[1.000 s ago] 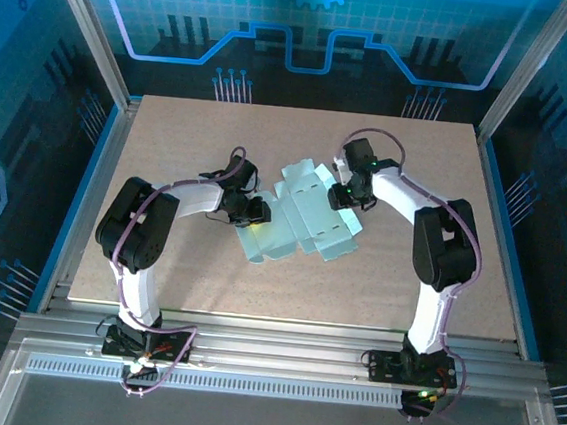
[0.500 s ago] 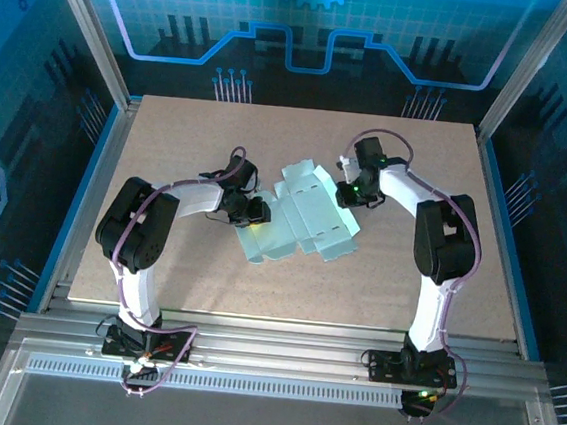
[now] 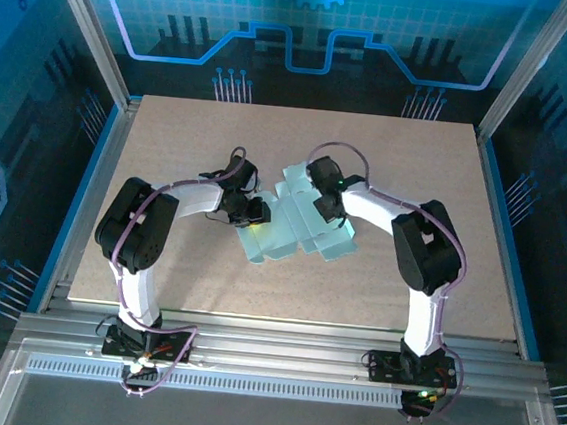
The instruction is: Fold the paper box
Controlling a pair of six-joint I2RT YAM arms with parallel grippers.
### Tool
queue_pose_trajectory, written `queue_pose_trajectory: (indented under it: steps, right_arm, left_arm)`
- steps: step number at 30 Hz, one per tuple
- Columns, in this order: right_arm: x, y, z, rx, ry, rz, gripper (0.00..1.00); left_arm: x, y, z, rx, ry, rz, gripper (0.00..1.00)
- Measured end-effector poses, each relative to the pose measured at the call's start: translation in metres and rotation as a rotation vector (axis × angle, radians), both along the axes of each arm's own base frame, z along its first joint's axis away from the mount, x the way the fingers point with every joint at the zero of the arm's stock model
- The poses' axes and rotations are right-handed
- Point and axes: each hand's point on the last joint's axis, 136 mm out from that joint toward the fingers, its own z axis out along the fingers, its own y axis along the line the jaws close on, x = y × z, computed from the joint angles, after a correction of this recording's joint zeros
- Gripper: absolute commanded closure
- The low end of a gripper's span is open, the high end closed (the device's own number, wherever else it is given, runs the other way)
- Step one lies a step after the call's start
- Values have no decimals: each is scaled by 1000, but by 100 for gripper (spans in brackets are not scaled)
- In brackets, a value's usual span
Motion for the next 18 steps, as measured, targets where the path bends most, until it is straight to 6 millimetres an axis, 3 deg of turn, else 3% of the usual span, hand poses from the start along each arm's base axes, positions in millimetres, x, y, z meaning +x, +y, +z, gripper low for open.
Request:
queue_pose_trajectory:
  steps: [5, 10, 13, 18]
  right_arm:
    - [8, -3, 9, -109, -84, 4, 100]
    - [9, -9, 5, -75, -64, -4, 100]
    - [6, -14, 3, 30, -18, -16, 100]
    - [11, -25, 22, 282, 29, -42, 100]
  left_arm:
    - [0, 0, 0, -1, 1, 0, 71]
    - [0, 0, 0, -1, 1, 0, 69]
    - [-1, 0, 1, 0, 1, 0, 67]
    - [-5, 0, 10, -17, -26, -11, 51]
